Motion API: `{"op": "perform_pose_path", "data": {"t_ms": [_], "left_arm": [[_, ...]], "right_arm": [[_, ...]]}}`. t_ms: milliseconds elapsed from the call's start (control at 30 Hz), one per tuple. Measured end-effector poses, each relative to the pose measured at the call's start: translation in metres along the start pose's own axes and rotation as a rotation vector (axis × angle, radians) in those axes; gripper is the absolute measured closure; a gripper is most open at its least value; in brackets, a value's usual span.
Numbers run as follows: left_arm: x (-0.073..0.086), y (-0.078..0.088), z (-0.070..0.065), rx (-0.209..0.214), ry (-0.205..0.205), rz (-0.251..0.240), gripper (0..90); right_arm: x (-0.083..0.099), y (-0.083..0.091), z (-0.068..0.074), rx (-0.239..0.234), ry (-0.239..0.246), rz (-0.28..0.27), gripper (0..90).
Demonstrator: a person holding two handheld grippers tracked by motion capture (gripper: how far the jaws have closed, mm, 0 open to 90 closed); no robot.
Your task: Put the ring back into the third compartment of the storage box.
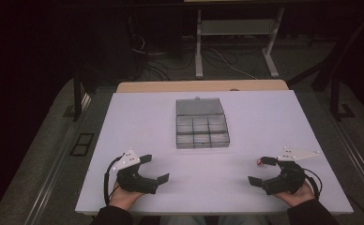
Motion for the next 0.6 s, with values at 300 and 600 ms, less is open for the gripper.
{"op": "perform_pose_path", "data": {"t_ms": [300, 600], "left_arm": [[0.001, 0.0, 0.001, -0.002, 0.0, 0.003, 0.0], [0.001, 0.0, 0.001, -0.002, 0.005, 0.004, 0.0]], "right_arm": [[-0.003, 0.002, 0.001, 0.009, 0.015, 0.03, 0.0], [-0.011, 0.009, -0.003, 0.01, 0.024, 0.045, 0.0]]}}
Point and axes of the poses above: each handheld gripper's, and its own axes: y roughly backward along the jaws, x roughly out of its underside, z roughly to its left, the point moved 7 cm from there along -y, roughly forward along the jaws
